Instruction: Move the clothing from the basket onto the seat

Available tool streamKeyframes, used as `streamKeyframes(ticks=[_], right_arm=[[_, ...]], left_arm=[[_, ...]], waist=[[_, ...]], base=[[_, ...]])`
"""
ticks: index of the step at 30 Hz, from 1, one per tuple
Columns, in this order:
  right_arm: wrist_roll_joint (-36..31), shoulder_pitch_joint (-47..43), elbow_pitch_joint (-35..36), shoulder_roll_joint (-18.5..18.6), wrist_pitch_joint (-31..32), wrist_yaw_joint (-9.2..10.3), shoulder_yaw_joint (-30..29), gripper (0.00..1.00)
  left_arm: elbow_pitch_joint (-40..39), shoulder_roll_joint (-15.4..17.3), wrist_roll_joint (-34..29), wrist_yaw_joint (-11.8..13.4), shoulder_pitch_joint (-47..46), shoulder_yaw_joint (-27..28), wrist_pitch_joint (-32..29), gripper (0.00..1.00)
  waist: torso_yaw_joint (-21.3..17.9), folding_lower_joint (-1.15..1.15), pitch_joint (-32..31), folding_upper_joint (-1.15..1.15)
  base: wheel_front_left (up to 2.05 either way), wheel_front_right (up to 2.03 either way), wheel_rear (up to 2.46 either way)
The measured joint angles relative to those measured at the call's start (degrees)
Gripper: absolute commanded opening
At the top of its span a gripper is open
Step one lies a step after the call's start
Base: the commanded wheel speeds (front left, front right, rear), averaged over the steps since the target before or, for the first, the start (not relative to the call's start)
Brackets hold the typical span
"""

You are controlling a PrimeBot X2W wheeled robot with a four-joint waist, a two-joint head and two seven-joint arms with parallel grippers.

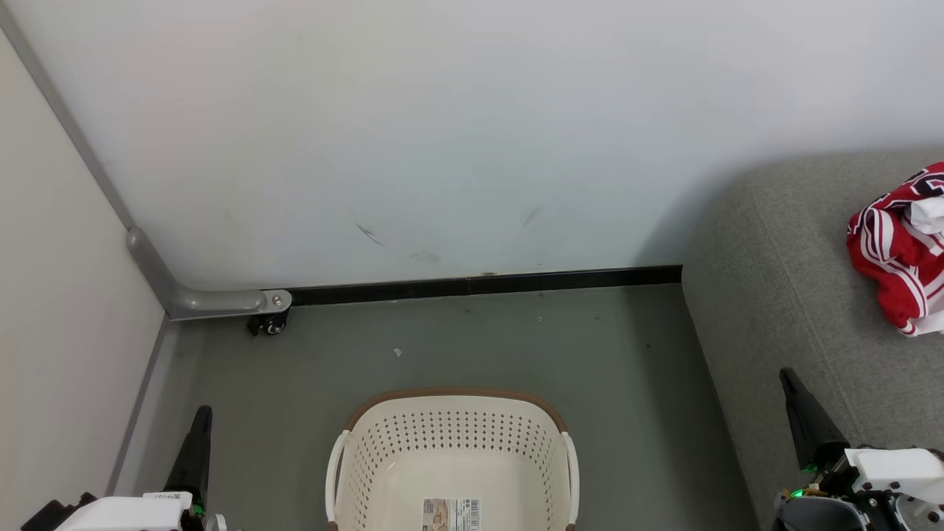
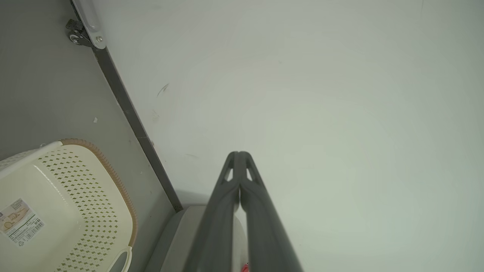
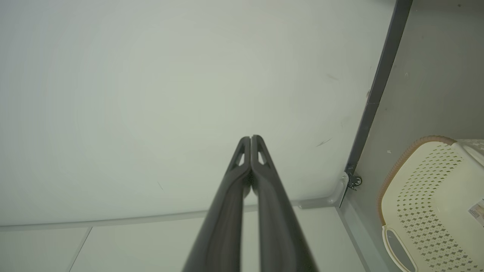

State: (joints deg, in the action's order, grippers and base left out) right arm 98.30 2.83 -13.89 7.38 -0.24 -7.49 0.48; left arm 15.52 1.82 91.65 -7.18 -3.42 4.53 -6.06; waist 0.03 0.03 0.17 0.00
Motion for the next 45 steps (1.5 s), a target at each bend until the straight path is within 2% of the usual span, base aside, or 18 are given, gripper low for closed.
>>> streamKeyframes(ticks=[45], right_arm=[[-0.1,0.1,-0.8,-0.1,0.2,0.00,-0.7,0.00]], left_arm=[[0.0,0.0,0.1,0.0,0.0,0.1,0.0,0.00]], waist=[[0.0,-0.01,0.0,0.00]], base=[[0.00,0.00,0.00]])
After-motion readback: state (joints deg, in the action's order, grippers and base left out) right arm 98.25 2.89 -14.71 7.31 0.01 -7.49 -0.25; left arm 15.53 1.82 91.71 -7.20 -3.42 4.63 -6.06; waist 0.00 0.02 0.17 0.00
